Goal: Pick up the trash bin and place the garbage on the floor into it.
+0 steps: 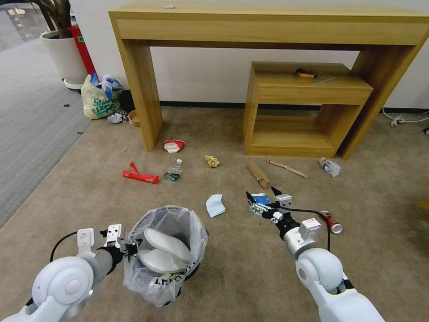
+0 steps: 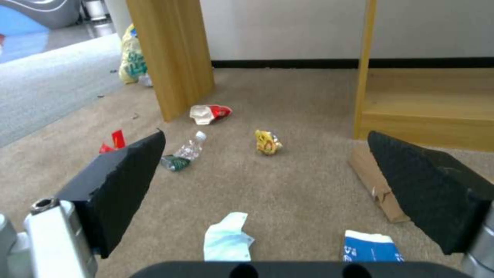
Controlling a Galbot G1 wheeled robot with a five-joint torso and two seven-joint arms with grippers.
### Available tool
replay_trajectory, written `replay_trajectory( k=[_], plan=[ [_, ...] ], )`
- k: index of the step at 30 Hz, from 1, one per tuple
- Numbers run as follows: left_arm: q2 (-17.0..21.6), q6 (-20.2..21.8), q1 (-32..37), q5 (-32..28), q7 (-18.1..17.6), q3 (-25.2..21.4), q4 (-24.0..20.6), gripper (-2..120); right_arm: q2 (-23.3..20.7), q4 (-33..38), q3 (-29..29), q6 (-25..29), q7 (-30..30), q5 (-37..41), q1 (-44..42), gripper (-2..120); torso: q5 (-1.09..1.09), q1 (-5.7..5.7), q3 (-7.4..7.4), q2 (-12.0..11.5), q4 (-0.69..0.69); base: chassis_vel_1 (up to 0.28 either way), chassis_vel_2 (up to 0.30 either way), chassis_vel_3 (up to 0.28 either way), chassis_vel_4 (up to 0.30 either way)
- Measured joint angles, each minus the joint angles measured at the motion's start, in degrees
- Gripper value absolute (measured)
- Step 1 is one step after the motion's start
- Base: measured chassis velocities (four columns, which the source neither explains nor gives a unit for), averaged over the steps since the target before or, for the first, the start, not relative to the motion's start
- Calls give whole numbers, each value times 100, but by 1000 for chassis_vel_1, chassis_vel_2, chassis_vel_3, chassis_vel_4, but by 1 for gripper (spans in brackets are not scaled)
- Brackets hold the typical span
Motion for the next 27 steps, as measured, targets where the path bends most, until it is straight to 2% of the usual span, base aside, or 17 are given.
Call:
replay_trajectory(
  k=[11, 18, 27],
  plan=[
    [-110, 1, 36, 111, 76, 8, 1, 0, -10, 5, -73, -1, 1, -45, -49, 100, 0, 0, 0, 0, -1, -29, 71, 42, -64],
    [-117, 0, 61, 132, 89, 7, -12, 0, -15, 5, -100, -7, 14, -48, -30, 100, 0, 0, -1, 0, -1, 72, 99, -80, -117],
    [-138, 0, 77, 157, 91, 17, -40, 0, -38, 16, -107, -11, 16, -45, -26, 100, -3, 0, -1, 0, 0, 113, 210, -113, -203]
  ],
)
